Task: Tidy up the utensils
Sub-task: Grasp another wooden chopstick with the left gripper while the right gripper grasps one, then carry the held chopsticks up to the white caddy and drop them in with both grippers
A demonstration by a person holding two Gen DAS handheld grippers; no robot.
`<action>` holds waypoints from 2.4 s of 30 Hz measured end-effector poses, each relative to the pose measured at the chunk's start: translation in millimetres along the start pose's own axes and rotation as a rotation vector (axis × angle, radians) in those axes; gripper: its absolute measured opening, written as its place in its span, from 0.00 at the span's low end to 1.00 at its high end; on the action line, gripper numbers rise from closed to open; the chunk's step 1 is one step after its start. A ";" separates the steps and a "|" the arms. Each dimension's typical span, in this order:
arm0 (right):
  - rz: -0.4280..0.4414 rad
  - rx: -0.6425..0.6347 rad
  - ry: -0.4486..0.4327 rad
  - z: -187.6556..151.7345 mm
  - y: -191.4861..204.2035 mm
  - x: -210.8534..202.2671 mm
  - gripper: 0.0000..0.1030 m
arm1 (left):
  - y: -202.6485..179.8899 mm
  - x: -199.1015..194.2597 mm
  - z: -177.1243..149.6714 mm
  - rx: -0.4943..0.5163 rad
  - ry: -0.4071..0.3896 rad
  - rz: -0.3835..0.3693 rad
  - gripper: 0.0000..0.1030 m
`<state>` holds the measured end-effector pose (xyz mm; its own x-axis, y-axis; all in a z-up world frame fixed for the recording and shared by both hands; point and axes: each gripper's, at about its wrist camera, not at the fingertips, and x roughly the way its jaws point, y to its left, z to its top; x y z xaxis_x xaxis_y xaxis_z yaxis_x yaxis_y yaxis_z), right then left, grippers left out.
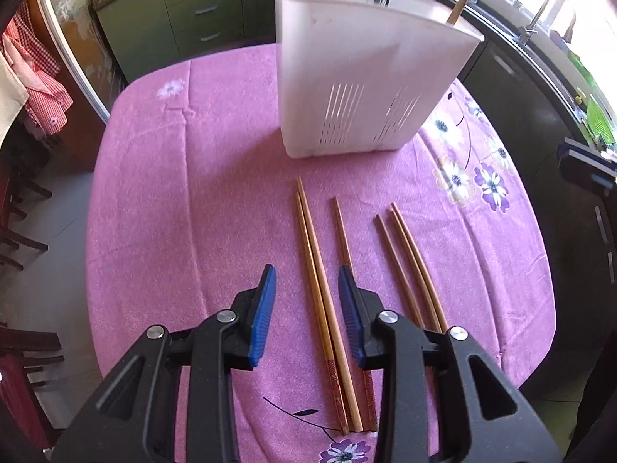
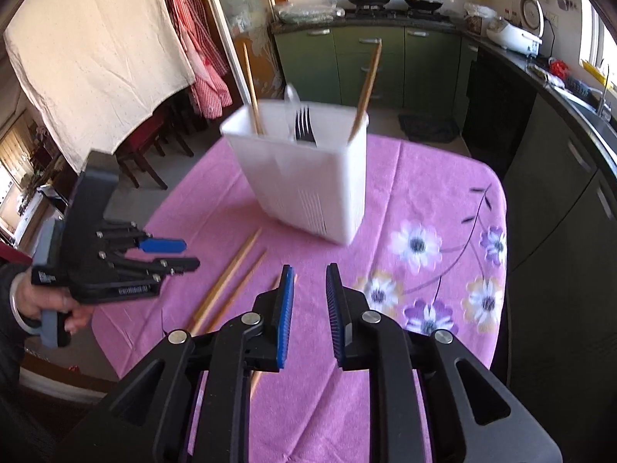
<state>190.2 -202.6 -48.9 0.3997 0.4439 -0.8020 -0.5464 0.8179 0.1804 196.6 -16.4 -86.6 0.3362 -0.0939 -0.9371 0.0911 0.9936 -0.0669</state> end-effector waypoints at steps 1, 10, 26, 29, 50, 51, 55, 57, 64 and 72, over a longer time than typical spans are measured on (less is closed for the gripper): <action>-0.001 0.009 0.030 -9.5 -3.8 9.8 0.17 | -0.4 6.4 0.1 -0.003 0.019 0.000 0.31; 0.042 0.061 0.137 -43.0 -25.2 46.7 0.17 | -5.6 42.6 2.2 0.000 0.133 0.050 0.24; 0.075 0.069 0.168 -43.6 -27.2 56.3 0.21 | -18.7 67.1 8.5 0.018 0.190 0.088 0.15; 0.076 0.064 0.173 -43.4 -26.9 58.6 0.23 | -22.5 68.1 10.6 0.025 0.196 0.093 0.12; 0.080 0.019 0.245 -29.7 -5.0 81.4 0.24 | 1.7 -21.5 4.7 0.042 -0.048 0.076 0.06; 0.082 0.017 0.254 -28.2 -2.4 84.8 0.24 | 4.1 -31.1 -1.1 0.044 -0.064 0.075 0.06; 0.091 0.016 0.301 -21.8 7.9 101.9 0.24 | 8.3 -55.3 -10.4 0.047 -0.121 0.076 0.06; 0.082 0.008 0.321 -19.4 14.3 109.0 0.24 | 9.7 -64.6 -14.5 0.047 -0.144 0.074 0.06; 0.027 -0.021 0.391 -13.5 28.6 128.9 0.18 | 15.7 -84.4 -27.2 0.054 -0.207 0.069 0.06; -0.007 -0.030 0.425 -16.6 44.6 141.6 0.17 | 21.4 -87.4 -36.7 0.052 -0.219 0.056 0.06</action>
<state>210.2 -109.4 -163.8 0.0677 0.2430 -0.9677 -0.5682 0.8066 0.1628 134.7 15.3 -18.7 0.5367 -0.0553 -0.8419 0.1126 0.9936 0.0065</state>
